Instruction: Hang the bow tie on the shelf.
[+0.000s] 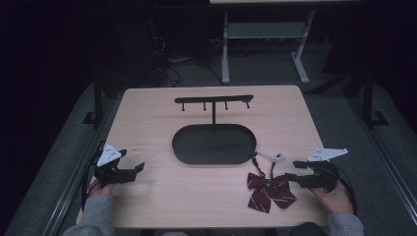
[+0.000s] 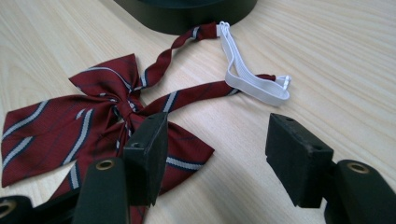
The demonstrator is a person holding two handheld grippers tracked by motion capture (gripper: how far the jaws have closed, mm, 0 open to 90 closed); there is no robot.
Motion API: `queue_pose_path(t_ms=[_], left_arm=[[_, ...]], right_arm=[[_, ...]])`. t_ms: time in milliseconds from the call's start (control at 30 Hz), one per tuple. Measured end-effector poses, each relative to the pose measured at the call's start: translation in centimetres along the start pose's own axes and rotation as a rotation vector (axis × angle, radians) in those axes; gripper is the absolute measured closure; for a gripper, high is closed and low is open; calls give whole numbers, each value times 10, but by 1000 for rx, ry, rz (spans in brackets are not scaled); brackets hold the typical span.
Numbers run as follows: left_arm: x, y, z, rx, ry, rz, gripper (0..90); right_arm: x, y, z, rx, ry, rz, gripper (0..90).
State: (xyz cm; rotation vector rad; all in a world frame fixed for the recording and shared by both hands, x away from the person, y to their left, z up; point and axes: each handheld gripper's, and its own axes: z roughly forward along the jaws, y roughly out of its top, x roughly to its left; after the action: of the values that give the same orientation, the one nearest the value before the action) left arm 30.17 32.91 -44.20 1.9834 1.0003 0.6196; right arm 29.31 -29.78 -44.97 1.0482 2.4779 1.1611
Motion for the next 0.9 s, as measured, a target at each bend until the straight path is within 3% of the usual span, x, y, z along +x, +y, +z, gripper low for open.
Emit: queue_pose_path(t_ms=[367,600,900], left_arm=[[-1,0,0,2,-6,9,130],[-1,0,1,3,-3,9,130],[-1,-1,1,-4,-1,4,130]], right_arm=[[4,6,-2,-18,3,-16,371],[4,18,-1,-20,15,-7,356],[4,38,1,12,9,-46,363]])
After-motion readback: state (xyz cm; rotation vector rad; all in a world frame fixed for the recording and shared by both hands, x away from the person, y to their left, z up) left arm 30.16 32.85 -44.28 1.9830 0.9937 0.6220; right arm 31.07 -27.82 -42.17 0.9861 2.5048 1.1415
